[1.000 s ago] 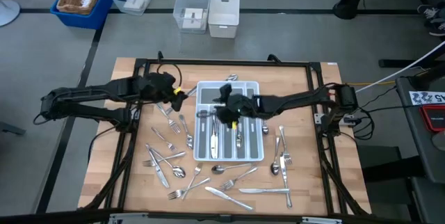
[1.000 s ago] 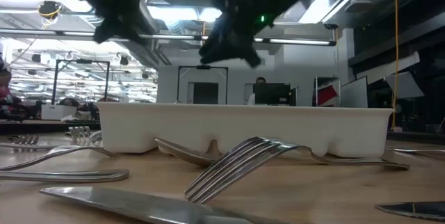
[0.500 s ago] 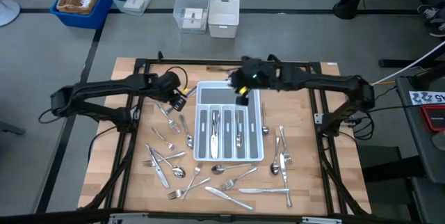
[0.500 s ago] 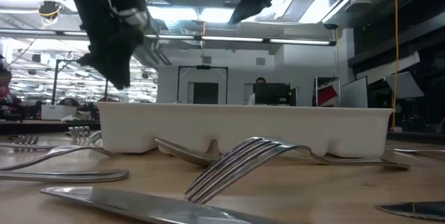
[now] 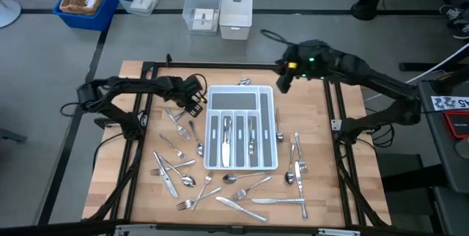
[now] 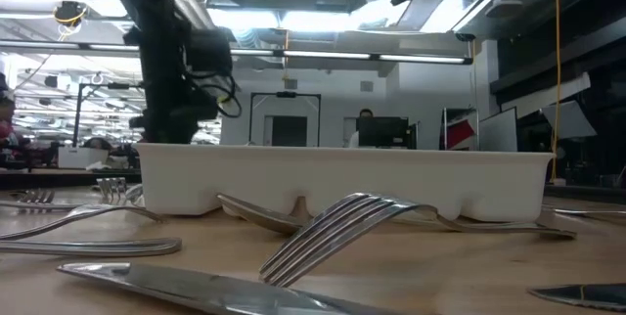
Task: Sort silverware
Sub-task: Put the silver table knife into the white cutlery tray
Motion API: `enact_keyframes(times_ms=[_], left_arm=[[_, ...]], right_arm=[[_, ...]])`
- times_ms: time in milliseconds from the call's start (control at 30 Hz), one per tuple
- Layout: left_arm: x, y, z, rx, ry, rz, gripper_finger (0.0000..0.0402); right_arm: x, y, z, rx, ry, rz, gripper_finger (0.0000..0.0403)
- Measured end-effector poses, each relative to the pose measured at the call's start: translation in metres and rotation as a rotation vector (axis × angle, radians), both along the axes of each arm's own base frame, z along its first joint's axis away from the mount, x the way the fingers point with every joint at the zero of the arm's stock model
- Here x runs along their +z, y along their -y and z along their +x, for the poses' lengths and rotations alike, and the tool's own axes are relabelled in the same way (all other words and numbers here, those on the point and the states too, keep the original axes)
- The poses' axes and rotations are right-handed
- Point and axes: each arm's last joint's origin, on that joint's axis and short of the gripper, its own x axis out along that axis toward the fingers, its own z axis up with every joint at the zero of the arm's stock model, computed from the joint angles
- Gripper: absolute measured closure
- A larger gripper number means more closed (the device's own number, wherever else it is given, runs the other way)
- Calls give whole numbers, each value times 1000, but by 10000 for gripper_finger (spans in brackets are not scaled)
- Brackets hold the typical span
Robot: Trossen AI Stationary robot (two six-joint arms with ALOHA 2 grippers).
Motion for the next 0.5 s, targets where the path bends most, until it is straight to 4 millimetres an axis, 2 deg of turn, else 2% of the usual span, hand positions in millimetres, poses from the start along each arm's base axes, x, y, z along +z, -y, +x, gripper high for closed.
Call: enact_keyframes(times_ms=[233,500], left_arm=[[-17,-16,1,22,-34,-11,279],[-24,-18,2,-5,-35,-48,279]], right_arm=[[16,-6,-30,-19,46,-15,263],[21,-10,-39,-17,73,-25,263]])
